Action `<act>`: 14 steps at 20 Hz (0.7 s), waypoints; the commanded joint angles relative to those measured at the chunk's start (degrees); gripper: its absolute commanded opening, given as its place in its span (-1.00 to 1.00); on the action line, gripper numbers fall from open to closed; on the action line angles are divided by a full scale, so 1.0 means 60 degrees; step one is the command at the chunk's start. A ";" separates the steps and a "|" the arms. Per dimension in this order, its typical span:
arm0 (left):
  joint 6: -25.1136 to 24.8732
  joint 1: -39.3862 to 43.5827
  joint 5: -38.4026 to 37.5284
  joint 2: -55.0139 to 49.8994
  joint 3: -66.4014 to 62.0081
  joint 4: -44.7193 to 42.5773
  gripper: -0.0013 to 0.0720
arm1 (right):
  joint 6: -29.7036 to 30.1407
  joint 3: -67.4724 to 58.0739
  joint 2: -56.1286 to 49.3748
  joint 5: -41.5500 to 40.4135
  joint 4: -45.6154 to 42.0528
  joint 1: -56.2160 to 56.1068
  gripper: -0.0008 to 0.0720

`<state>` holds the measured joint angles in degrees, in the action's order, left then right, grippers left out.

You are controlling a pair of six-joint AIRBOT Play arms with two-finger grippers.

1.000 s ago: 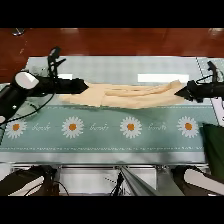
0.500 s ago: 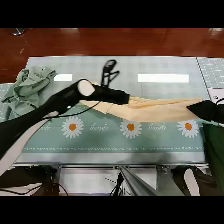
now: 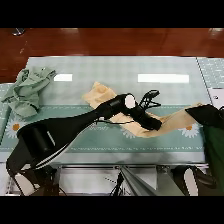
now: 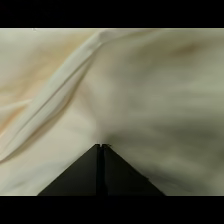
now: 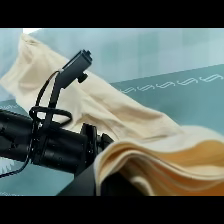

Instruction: Fold the shirts.

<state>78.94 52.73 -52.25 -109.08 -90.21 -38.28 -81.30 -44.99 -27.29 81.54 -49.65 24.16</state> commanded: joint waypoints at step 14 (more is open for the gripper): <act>0.0291 -0.8623 -0.1370 0.9905 0.5428 -0.3155 -0.86 | -0.0040 -0.5938 -0.8083 -0.2116 -0.0412 -0.7315 -0.93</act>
<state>80.42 11.92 -61.01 -64.23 -67.85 -54.57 -81.30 -72.27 -63.94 73.47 -51.96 -10.72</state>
